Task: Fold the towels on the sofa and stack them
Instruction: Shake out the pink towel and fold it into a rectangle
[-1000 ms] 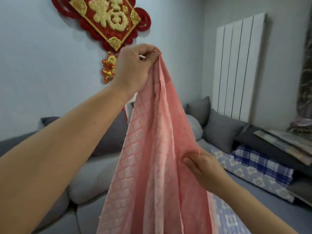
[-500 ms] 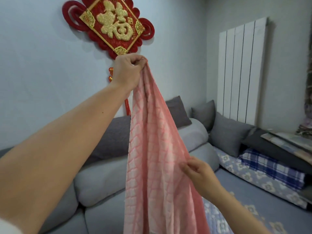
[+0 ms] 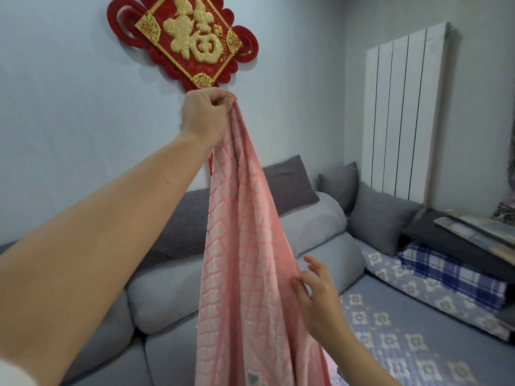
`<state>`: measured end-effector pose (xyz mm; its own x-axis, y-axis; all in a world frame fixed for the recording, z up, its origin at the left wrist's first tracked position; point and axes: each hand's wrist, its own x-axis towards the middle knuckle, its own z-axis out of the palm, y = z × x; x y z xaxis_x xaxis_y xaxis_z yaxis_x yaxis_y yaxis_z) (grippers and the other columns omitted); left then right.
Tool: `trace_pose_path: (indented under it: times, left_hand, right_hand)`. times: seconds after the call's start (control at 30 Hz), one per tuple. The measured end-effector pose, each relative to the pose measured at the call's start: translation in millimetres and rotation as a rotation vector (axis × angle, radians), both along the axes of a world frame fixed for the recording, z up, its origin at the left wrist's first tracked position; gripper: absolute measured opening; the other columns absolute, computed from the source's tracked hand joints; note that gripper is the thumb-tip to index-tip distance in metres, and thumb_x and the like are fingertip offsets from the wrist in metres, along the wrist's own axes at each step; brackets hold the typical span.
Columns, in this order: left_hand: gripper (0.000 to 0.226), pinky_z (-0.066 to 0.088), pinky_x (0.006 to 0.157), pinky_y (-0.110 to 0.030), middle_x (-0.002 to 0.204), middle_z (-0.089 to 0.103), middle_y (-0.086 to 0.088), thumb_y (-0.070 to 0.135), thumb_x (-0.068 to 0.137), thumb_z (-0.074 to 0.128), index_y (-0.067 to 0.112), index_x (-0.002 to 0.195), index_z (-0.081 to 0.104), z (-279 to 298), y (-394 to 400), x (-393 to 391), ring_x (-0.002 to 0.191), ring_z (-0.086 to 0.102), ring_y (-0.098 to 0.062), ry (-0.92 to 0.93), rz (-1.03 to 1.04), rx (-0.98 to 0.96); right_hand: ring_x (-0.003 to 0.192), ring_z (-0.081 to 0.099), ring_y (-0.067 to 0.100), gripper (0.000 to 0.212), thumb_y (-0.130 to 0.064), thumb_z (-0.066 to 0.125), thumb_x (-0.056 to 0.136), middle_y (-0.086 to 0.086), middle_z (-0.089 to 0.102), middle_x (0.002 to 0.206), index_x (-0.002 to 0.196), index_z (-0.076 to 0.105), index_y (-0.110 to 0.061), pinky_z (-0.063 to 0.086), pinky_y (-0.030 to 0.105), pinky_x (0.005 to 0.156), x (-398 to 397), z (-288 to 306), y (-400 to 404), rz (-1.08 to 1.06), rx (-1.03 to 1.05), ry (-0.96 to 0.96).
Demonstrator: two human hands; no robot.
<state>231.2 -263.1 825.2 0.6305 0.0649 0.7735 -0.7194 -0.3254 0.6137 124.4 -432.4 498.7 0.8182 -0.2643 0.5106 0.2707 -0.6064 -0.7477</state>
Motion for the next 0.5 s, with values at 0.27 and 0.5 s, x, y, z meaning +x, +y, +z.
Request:
trace_pose_path:
  times: [0.27, 0.5]
  left_hand:
    - [0.018, 0.055, 0.083, -0.018, 0.087, 0.072, 0.012, 0.013, 0.095, 0.063, 0.023, 0.091, 0.078, 2, 6, -3, 0.086, 0.066, -0.002, -0.041, 0.021, -0.011]
    - [0.021, 0.055, 0.085, -0.02, 0.087, 0.072, 0.013, 0.014, 0.094, 0.063, 0.028, 0.085, 0.076, 2, 19, -1, 0.086, 0.065, -0.001, -0.053, 0.055, -0.015]
  right_hand:
    - [0.098, 0.06, -0.005, 0.02, -0.017, 0.06, 0.098, -0.023, 0.063, 0.104, 0.084, 0.074, -0.016, 0.042, 0.009, 0.083, -5, -10, 14, 0.07, 0.193, -0.005]
    - [0.052, 0.031, 0.009, 0.045, -0.021, 0.063, 0.097, -0.007, 0.034, 0.056, 0.058, 0.042, -0.014, 0.026, 0.022, 0.049, -7, -20, 5, 0.133, 0.323, 0.222]
